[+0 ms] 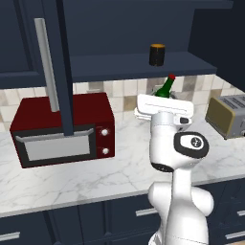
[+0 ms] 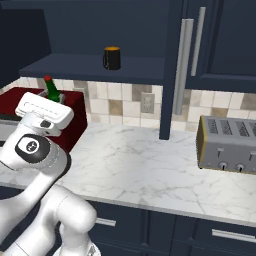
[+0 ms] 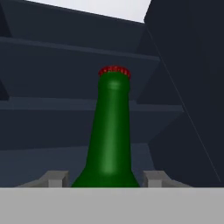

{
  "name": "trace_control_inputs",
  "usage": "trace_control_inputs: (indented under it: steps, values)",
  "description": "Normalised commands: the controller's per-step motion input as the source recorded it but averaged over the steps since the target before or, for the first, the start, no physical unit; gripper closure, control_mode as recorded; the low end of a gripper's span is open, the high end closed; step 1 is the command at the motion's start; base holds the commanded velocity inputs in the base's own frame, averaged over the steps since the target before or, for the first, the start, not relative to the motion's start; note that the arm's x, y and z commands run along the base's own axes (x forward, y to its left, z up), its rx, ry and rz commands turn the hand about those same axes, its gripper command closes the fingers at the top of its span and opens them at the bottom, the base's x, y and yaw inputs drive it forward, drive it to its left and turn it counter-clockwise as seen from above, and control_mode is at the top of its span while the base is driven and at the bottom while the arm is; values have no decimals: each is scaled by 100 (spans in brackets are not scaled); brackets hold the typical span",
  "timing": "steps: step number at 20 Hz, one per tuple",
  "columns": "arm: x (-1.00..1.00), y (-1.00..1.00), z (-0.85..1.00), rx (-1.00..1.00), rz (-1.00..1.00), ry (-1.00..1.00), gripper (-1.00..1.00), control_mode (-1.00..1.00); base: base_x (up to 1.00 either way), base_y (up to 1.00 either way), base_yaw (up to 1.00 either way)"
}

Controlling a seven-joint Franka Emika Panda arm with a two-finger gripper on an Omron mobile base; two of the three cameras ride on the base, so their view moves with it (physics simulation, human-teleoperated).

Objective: Open the cabinet directly in front. Then move the beer and the mug to the dining counter with the jar on it.

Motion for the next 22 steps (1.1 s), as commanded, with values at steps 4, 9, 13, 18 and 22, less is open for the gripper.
trace_control_inputs:
  steps: [4, 9, 13, 18, 22]
  values:
    - [0, 0, 0, 0, 0, 0, 100, -100, 0, 0, 0]
    - [0, 0, 0, 0, 0, 0, 100, 100, -64, 0, 9]
    - [0, 0, 0, 0, 0, 0, 100, 100, -77, -13, 76]
    - [0, 0, 0, 0, 0, 0, 100, 100, -14, 0, 98]
    - [0, 0, 0, 0, 0, 0, 100, 100, -3, 0, 99]
